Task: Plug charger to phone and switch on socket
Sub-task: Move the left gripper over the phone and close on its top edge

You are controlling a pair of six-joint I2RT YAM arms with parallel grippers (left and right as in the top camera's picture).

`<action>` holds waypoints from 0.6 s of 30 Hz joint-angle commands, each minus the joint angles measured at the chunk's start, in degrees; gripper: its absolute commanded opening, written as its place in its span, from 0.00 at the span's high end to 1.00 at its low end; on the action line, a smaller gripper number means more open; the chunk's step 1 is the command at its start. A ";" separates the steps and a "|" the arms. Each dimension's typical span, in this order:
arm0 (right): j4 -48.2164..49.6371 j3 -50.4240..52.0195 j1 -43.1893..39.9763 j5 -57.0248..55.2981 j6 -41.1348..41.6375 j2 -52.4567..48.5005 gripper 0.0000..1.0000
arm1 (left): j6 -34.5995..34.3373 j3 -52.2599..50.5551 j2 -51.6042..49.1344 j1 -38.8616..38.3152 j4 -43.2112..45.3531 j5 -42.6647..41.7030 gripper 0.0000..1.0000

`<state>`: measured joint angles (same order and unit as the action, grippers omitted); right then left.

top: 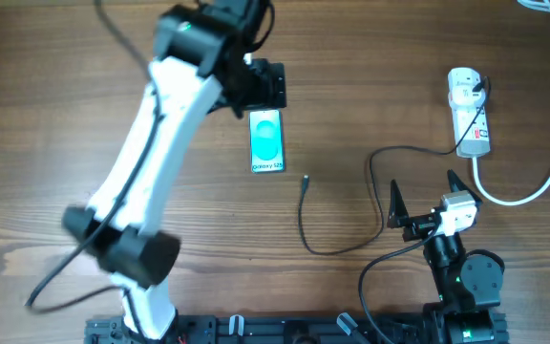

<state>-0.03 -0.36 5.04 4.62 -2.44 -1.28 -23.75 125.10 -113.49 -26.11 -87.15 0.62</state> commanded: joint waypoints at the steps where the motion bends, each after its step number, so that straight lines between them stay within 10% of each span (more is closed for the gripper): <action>1: 0.11 0.07 -0.39 -0.74 0.96 0.11 0.00 | -1.22 1.44 -4.90 -0.22 0.57 -0.24 0.00; 18: 0.09 0.07 -0.39 -0.74 0.96 0.11 0.00 | -3.50 -0.48 -20.35 -0.26 7.30 -0.55 0.00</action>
<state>-0.03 -0.36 5.04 4.62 -2.44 -1.28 -28.16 125.29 -131.85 -26.20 -80.58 0.14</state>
